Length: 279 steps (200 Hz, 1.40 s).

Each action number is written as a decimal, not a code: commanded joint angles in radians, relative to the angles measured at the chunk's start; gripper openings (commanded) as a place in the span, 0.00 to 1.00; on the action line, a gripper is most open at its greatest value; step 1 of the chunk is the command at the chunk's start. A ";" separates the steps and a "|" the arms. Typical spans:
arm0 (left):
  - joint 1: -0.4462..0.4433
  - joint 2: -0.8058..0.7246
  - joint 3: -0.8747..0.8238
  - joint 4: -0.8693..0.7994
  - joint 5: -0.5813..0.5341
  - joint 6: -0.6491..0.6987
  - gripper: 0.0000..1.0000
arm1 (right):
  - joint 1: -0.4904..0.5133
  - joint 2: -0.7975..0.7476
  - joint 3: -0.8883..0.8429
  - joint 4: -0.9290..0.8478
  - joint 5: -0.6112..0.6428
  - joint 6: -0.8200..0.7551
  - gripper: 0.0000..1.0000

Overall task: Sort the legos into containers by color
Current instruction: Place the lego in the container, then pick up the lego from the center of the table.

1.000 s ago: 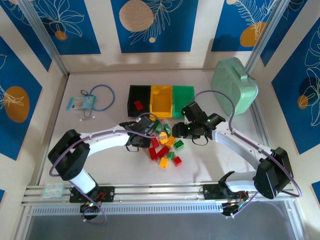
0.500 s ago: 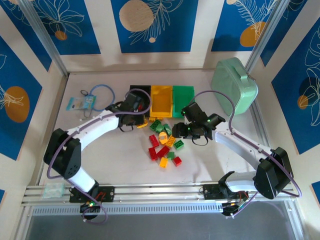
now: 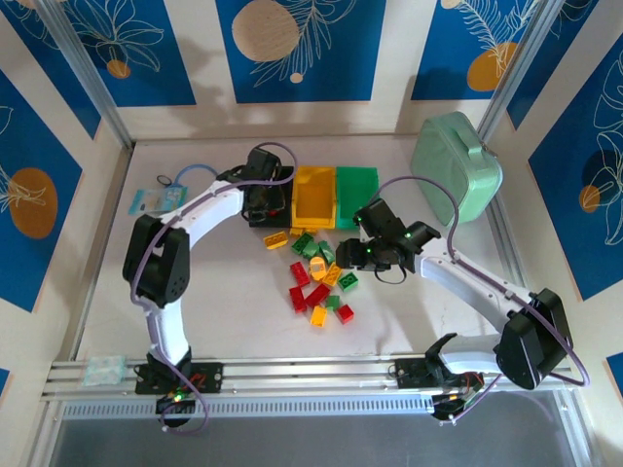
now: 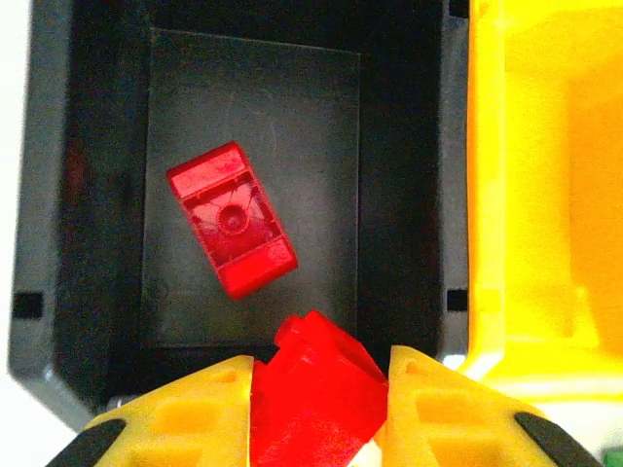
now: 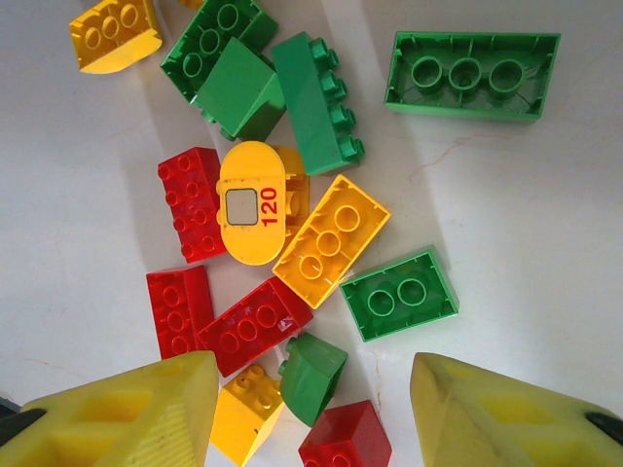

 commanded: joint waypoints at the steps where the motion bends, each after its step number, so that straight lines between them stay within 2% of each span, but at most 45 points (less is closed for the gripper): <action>1: 0.011 0.028 0.063 -0.030 0.020 0.022 0.31 | -0.005 -0.028 -0.014 -0.027 -0.019 0.005 0.55; 17: 0.012 0.040 0.081 -0.036 0.016 0.025 0.37 | -0.005 -0.027 -0.015 -0.029 -0.020 0.005 0.56; 38: 0.012 0.038 0.092 -0.051 0.013 0.030 0.56 | -0.005 -0.027 -0.014 -0.029 -0.023 0.005 0.56; 53: 0.012 0.016 0.081 -0.051 0.015 0.030 0.60 | -0.005 -0.028 -0.013 -0.030 -0.023 0.005 0.56; 123: 0.011 -0.151 -0.037 -0.016 0.037 0.018 0.63 | -0.002 -0.030 -0.003 -0.053 -0.032 -0.001 0.59; 180: 0.012 -0.385 -0.306 0.037 0.037 -0.017 0.63 | 0.052 -0.033 -0.016 -0.126 -0.046 -0.001 0.67; 235: 0.009 -0.645 -0.607 0.099 0.073 -0.047 0.64 | 0.120 -0.001 -0.063 -0.138 -0.037 0.053 0.68; 279: 0.000 -0.794 -0.767 0.098 0.085 -0.077 0.65 | 0.096 0.101 -0.022 -0.140 -0.010 0.081 0.68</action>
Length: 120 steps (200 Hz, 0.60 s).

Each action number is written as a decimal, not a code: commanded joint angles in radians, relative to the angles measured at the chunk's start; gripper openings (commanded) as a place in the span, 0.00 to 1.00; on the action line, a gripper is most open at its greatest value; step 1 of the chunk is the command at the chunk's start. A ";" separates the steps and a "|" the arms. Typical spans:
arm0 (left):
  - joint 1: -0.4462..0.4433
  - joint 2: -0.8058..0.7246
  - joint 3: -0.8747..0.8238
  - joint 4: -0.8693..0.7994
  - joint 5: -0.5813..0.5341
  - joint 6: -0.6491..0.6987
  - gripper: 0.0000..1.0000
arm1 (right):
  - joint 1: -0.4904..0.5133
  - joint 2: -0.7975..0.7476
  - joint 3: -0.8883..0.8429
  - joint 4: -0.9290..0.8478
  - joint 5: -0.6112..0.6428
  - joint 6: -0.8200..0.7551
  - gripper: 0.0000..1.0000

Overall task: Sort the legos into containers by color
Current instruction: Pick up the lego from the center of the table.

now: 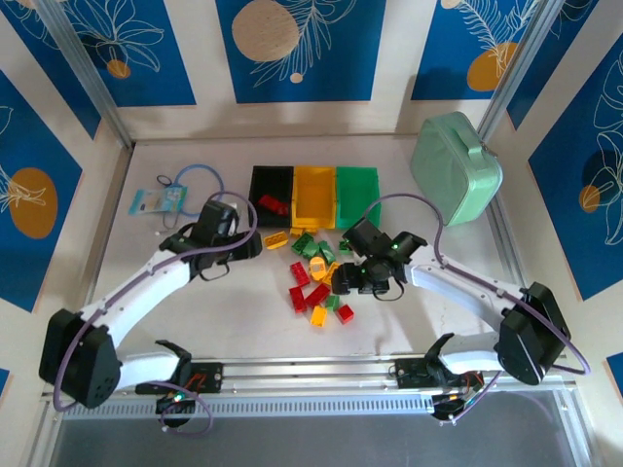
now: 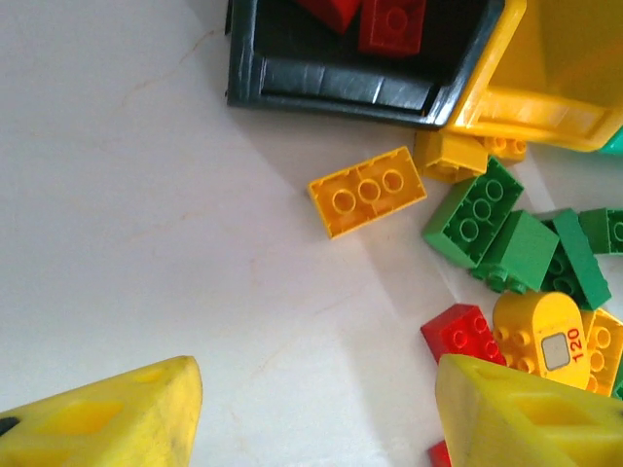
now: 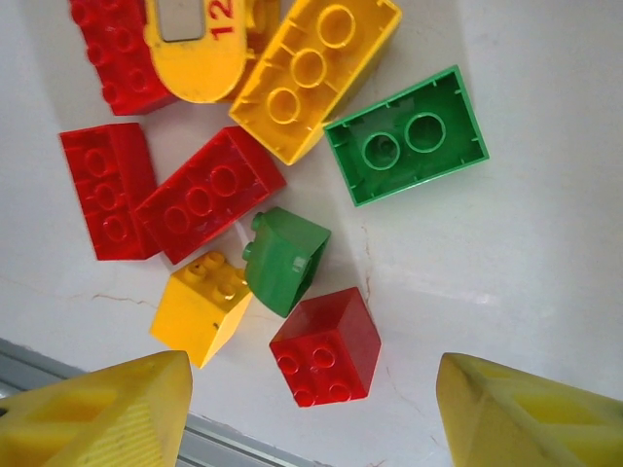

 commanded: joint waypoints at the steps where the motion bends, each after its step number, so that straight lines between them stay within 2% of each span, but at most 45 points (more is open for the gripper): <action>1: -0.001 -0.067 -0.068 0.019 0.024 -0.032 0.65 | -0.018 0.063 0.032 -0.022 0.011 0.033 0.68; 23: -0.004 -0.118 -0.123 0.018 0.013 -0.042 0.65 | -0.039 0.123 0.053 -0.026 0.046 0.065 0.64; 56: -0.005 -0.154 -0.168 0.019 0.015 -0.052 0.65 | -0.095 0.187 0.059 0.026 0.035 0.114 0.61; 120: -0.007 -0.192 -0.209 0.020 0.015 -0.064 0.65 | -0.099 0.285 0.064 0.094 0.021 0.158 0.58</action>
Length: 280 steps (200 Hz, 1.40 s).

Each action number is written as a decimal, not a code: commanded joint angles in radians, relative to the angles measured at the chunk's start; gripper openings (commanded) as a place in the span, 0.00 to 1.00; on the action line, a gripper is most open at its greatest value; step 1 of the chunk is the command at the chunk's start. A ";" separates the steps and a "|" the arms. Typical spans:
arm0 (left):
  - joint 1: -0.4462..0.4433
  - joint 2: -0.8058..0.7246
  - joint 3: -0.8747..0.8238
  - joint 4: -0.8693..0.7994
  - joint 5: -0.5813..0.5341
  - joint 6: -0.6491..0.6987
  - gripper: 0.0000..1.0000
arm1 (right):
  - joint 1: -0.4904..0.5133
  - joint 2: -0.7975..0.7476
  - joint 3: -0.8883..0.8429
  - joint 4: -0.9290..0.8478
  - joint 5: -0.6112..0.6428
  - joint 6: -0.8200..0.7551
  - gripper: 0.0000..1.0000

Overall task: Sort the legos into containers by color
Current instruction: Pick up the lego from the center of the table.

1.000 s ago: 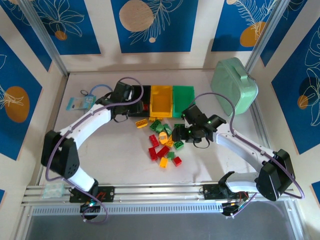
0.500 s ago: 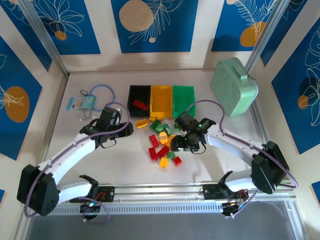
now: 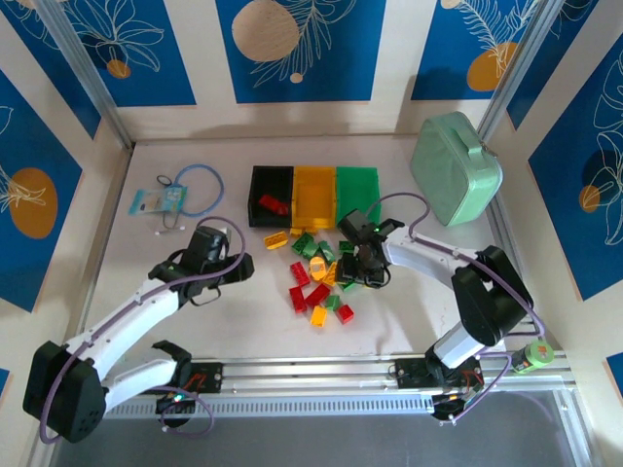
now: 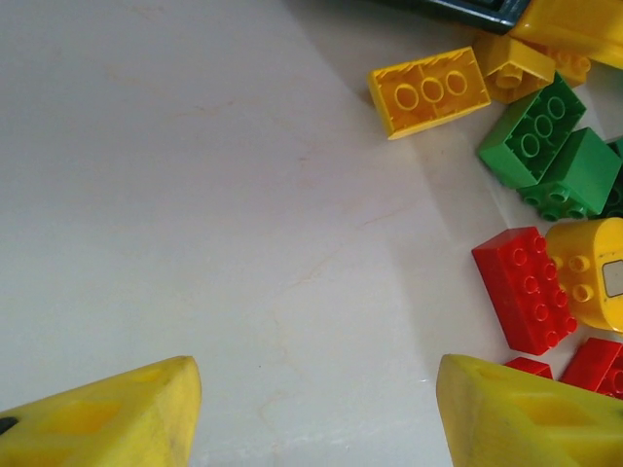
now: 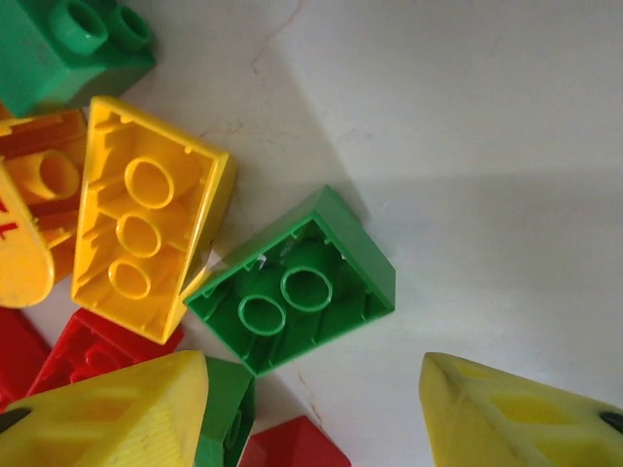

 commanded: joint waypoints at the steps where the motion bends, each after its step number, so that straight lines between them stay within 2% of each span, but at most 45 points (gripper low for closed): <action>1: -0.004 -0.024 -0.017 0.012 0.010 -0.016 0.65 | 0.001 0.027 0.013 0.024 -0.009 0.045 0.58; 128: -0.005 -0.066 -0.056 0.013 0.007 -0.031 0.65 | -0.008 0.128 -0.001 0.077 0.023 0.080 0.48; 222: -0.007 -0.062 -0.057 0.024 0.013 -0.033 0.65 | -0.005 0.099 0.027 0.028 0.066 0.075 0.23; 280: -0.010 -0.066 -0.046 0.025 0.021 -0.035 0.65 | -0.001 0.059 0.052 -0.040 0.120 0.068 0.17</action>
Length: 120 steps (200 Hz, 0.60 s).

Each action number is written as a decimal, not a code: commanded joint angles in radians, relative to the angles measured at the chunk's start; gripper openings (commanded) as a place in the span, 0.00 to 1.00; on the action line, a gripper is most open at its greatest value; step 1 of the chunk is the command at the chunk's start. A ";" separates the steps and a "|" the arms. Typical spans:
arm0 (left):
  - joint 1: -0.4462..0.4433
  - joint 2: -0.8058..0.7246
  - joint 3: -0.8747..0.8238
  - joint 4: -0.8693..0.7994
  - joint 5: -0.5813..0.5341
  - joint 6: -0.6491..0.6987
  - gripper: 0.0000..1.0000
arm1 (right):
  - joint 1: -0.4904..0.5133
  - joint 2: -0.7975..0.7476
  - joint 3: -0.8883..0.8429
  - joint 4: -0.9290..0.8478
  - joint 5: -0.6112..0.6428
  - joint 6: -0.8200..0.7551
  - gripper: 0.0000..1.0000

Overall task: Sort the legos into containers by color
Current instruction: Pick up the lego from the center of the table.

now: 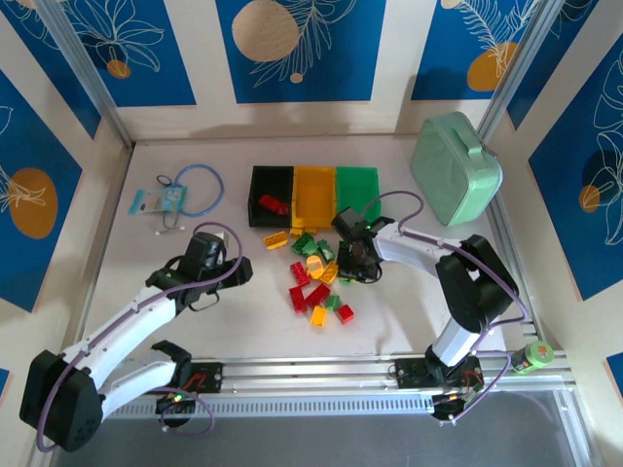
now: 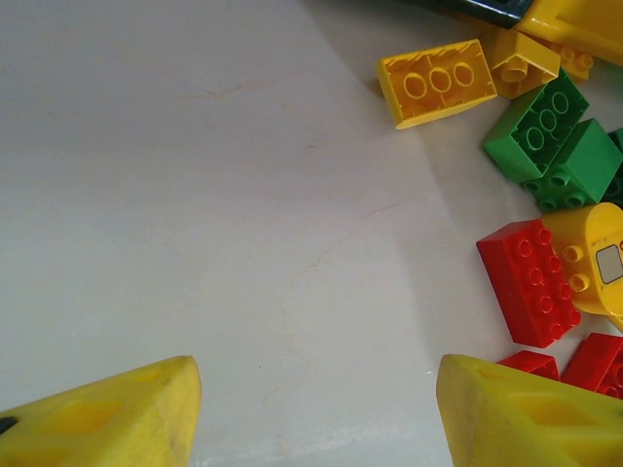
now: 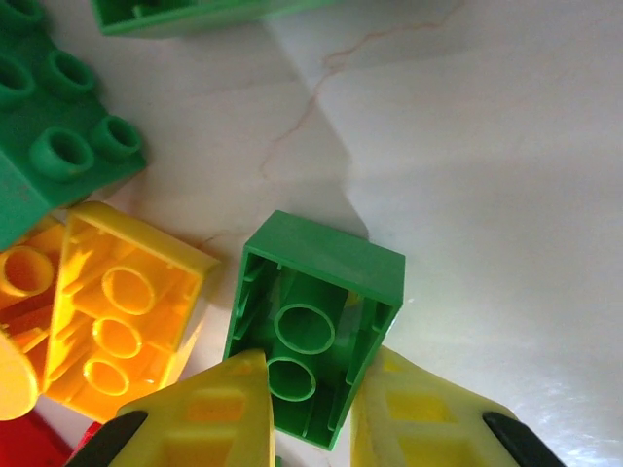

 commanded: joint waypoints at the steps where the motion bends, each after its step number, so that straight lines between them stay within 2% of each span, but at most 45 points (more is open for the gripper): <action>1: -0.008 -0.016 0.003 0.004 0.019 -0.016 0.65 | 0.003 -0.026 0.015 -0.093 0.067 -0.001 0.17; 68: -0.012 -0.020 0.010 0.005 0.024 -0.022 0.65 | 0.006 -0.049 0.026 -0.111 0.083 -0.005 0.16; 120: -0.018 -0.016 0.014 0.009 0.024 -0.021 0.65 | -0.015 -0.092 0.108 -0.163 0.103 -0.051 0.16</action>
